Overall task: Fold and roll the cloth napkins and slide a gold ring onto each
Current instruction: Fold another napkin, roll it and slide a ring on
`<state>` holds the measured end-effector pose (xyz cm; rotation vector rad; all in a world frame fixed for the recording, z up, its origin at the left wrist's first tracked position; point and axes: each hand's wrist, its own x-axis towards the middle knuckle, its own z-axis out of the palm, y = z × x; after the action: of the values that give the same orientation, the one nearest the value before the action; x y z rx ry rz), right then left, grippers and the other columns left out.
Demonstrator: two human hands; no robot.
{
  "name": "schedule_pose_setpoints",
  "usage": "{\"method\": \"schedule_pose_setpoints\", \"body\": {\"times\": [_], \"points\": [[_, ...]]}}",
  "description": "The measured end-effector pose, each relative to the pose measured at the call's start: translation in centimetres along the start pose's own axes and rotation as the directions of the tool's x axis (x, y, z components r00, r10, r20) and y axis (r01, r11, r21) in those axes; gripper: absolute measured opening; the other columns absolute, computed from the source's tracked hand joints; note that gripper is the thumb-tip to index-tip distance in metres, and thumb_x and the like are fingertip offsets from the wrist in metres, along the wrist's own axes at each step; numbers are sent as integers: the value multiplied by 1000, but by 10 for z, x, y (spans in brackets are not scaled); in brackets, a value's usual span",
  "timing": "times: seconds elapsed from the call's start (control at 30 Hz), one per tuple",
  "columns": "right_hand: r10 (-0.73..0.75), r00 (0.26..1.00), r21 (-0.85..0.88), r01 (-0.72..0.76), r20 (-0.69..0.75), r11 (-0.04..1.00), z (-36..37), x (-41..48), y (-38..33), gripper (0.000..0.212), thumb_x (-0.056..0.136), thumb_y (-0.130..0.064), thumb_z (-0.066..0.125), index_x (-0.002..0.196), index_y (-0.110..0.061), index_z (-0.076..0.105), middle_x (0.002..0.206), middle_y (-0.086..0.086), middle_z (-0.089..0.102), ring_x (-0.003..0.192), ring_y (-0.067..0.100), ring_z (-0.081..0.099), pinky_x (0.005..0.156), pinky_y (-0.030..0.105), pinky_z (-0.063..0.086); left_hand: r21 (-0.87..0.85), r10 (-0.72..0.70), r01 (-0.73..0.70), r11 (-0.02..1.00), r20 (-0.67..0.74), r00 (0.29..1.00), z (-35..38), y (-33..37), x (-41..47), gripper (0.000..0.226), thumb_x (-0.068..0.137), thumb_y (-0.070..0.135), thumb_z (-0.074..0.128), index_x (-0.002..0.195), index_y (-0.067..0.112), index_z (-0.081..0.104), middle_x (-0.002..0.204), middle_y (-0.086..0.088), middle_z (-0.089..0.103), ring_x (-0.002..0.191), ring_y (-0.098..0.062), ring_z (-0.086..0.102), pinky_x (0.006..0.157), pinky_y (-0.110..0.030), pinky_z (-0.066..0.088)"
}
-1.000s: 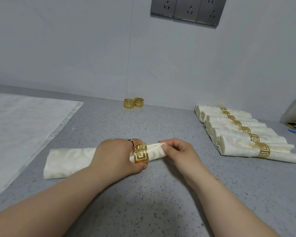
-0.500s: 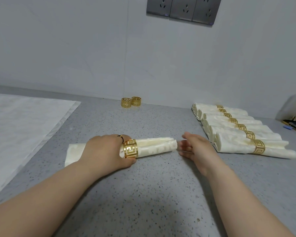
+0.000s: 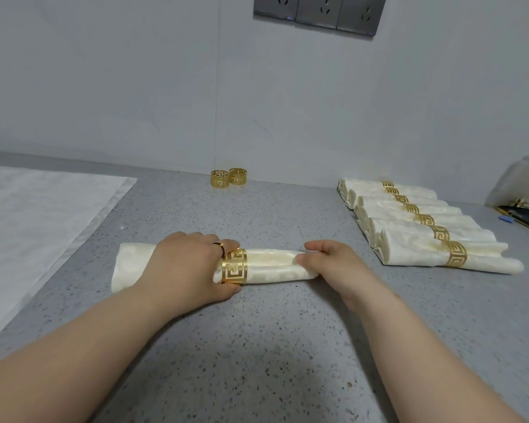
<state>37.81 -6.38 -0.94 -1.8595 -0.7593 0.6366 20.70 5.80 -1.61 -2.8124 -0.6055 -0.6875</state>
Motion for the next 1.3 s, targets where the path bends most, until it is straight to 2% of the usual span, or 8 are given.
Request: {"method": "schedule_pose_setpoints", "body": {"times": [0.13, 0.27, 0.5, 0.67, 0.8, 0.9, 1.13, 1.3], "points": [[26, 999, 26, -27, 42, 999, 3, -1, -4, 32, 84, -3, 60, 116, -5, 58, 96, 6, 58, 79, 13, 52, 62, 11, 39, 33, 15, -16, 999, 24, 1000, 0, 1, 0, 51, 57, 62, 54, 93, 30, 70, 62, 9, 65, 53, -10, 61, 51, -20, 30], [117, 985, 357, -155, 126, 921, -6, -3, -10, 18, 84, 4, 55, 100, 2, 62, 82, 8, 61, 74, 16, 55, 69, 18, 45, -21, 16, -15, 1000, 76, 997, -3, 6, -2, 64, 74, 66, 46, 132, 38, 42, 109, 10, 62, 101, -13, 57, 70, -22, 29], [207, 972, 464, -236, 114, 854, -10, -3, -13, 16, 86, -1, 55, 101, 4, 60, 85, 10, 61, 72, 20, 56, 67, 26, 47, -141, 64, -52, 989, 82, 995, 1, 0, -2, 89, 46, 71, 10, 125, 45, 44, 102, 13, 62, 94, -7, 58, 57, -6, 18], [122, 992, 237, -111, -32, 965, -6, -6, -12, 35, 88, -2, 55, 123, -1, 53, 108, 13, 58, 91, 20, 53, 72, 23, 45, -121, 38, -13, 993, 210, 977, -3, 1, -1, 83, 62, 82, 37, 137, 46, 28, 119, 17, 56, 108, -6, 53, 71, -19, 34], [-225, 948, -242, 169, -226, 955, 1, -11, -12, 36, 90, -19, 54, 125, -15, 49, 93, -8, 48, 98, 14, 49, 84, 21, 35, -73, -8, 28, 997, 267, 964, -10, 6, -3, 96, 61, 84, 39, 143, 42, 14, 139, 16, 44, 122, -7, 47, 88, -20, 36], [-517, 855, -423, 476, 21, 770, 11, -25, -17, 25, 87, -15, 53, 110, -23, 54, 112, -9, 47, 114, 11, 42, 96, 22, 29, -79, -51, 75, 994, 276, 960, -10, 9, -2, 90, 71, 71, 53, 144, 39, 12, 139, 13, 44, 123, -9, 46, 90, -20, 35], [-542, 762, -578, 635, 355, 513, 36, -36, -12, 53, 83, -29, 61, 132, -27, 41, 130, -9, 49, 118, 11, 43, 97, 19, 22, -289, -129, 252, 924, 385, 914, -26, -2, -4, 111, 44, 79, 49, 142, 33, 24, 144, 11, 35, 127, -9, 37, 100, -22, 29], [-536, 775, -608, 612, 335, 506, 35, -32, -13, 43, 83, -30, 62, 124, -25, 47, 121, -5, 55, 109, 16, 49, 94, 26, 30, -500, -578, 595, 629, 212, 788, -44, -27, -24, 42, 83, 34, 61, 120, 16, 56, 109, 0, 55, 97, -14, 49, 85, -26, 35]]}}
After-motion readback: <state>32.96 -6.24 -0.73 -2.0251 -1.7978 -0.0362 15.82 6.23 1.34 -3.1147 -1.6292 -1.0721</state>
